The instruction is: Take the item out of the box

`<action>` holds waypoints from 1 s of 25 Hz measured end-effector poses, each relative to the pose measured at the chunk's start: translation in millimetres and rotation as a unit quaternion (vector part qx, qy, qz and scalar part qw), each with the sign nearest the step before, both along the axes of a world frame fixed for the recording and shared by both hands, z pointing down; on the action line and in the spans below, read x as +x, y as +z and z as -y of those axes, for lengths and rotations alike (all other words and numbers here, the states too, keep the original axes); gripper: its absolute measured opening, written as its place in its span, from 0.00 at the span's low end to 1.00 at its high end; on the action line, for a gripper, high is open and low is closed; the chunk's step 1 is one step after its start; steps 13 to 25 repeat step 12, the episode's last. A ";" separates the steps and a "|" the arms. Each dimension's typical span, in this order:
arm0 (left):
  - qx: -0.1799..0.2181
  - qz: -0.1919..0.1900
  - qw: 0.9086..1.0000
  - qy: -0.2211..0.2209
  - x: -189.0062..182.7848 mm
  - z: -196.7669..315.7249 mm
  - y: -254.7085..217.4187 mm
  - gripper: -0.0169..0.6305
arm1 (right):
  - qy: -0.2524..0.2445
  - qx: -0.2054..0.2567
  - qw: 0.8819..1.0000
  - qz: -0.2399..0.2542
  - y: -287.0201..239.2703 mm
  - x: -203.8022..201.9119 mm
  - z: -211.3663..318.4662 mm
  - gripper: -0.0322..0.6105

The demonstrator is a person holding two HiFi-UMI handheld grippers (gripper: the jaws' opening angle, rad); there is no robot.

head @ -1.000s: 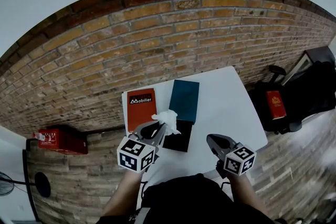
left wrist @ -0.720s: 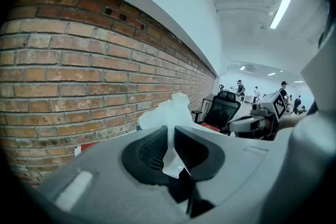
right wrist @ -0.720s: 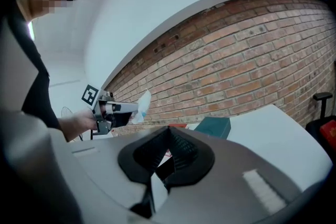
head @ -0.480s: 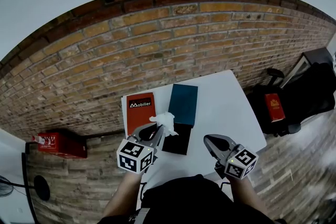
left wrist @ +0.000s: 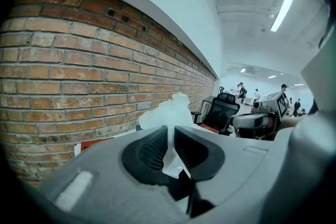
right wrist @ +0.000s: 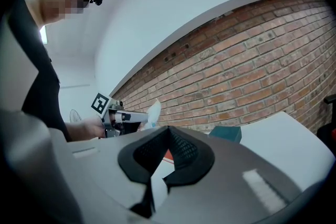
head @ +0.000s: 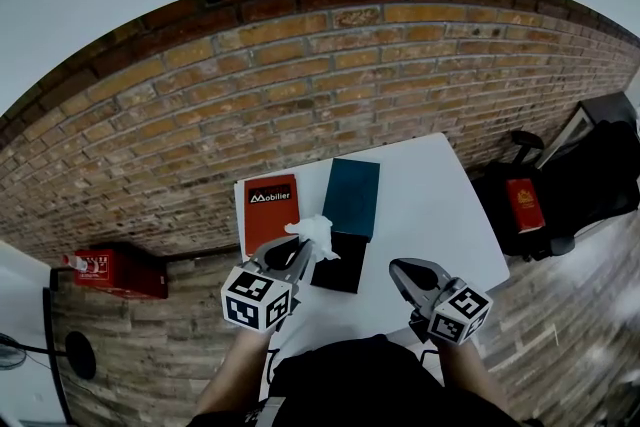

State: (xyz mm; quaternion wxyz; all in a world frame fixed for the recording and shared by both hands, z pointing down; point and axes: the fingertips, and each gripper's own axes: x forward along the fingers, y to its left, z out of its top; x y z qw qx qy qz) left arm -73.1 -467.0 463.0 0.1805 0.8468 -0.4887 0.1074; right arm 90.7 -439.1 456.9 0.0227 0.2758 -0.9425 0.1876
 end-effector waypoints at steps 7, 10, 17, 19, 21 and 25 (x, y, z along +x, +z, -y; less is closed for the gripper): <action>-0.003 -0.003 1.000 0.002 2.7 -4.9 1.8 0.09 | -0.001 -0.003 1.000 0.001 5.7 -0.3 -6.6 0.05; -0.004 -0.004 1.000 0.003 4.7 -5.6 2.0 0.09 | 0.000 -0.006 1.000 -0.001 7.9 1.9 -8.3 0.05; -0.004 -0.005 1.000 0.004 6.0 -5.6 1.8 0.09 | 0.000 -0.007 1.000 -0.004 10.2 4.0 -8.9 0.05; -0.004 -0.005 1.000 0.004 6.0 -5.6 1.8 0.09 | 0.000 -0.007 1.000 -0.004 10.2 4.0 -8.9 0.05; -0.004 -0.005 1.000 0.004 6.0 -5.6 1.8 0.09 | 0.000 -0.007 1.000 -0.004 10.2 4.0 -8.9 0.05; -0.004 -0.005 1.000 0.004 6.0 -5.6 1.8 0.09 | 0.000 -0.007 1.000 -0.004 10.2 4.0 -8.9 0.05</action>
